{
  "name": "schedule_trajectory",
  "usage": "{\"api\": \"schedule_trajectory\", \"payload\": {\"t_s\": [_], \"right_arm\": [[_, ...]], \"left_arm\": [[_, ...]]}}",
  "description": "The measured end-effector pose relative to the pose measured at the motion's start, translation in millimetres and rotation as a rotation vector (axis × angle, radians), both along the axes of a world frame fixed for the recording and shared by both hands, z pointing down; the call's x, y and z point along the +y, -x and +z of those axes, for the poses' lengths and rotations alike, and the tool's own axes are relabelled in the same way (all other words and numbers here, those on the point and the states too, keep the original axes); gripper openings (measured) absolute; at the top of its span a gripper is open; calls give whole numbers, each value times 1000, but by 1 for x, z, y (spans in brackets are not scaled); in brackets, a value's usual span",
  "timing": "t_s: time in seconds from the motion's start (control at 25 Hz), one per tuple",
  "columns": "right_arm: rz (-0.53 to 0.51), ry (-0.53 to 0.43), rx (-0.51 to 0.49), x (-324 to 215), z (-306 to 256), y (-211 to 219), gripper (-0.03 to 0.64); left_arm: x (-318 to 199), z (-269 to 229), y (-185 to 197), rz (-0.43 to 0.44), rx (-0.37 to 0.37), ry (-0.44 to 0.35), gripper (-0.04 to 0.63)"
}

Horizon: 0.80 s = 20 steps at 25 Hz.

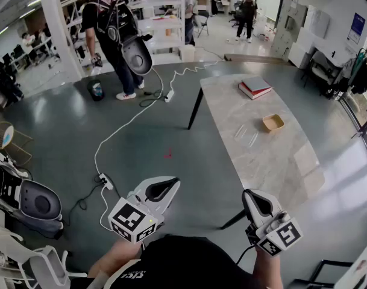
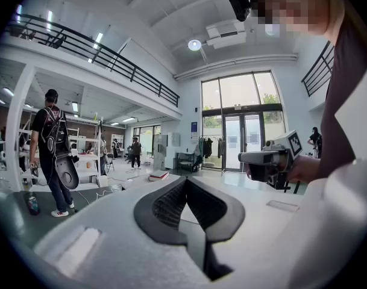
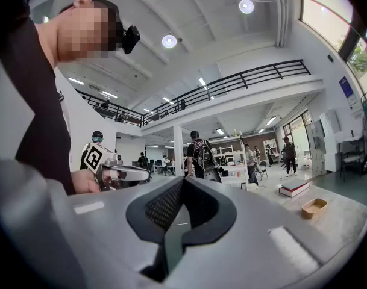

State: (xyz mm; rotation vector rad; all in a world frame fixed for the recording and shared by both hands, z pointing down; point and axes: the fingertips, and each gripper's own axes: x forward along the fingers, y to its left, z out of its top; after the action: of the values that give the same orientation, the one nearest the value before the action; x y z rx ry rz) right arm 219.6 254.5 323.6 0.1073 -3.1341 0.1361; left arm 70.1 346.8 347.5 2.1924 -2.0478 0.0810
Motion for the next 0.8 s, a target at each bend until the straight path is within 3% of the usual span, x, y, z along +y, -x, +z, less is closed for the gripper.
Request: {"api": "schedule_trajectory", "payload": {"t_s": [0.16, 0.48, 0.8], "right_arm": [[7, 32, 11, -2, 15, 9, 0], [-5, 29, 24, 8, 22, 30, 0], [-60, 43, 32, 35, 27, 65, 2]], "left_arm": [[-6, 18, 12, -31, 19, 18, 2], [-12, 18, 12, 13, 11, 10, 2], [16, 22, 40, 4, 17, 6, 2]]}}
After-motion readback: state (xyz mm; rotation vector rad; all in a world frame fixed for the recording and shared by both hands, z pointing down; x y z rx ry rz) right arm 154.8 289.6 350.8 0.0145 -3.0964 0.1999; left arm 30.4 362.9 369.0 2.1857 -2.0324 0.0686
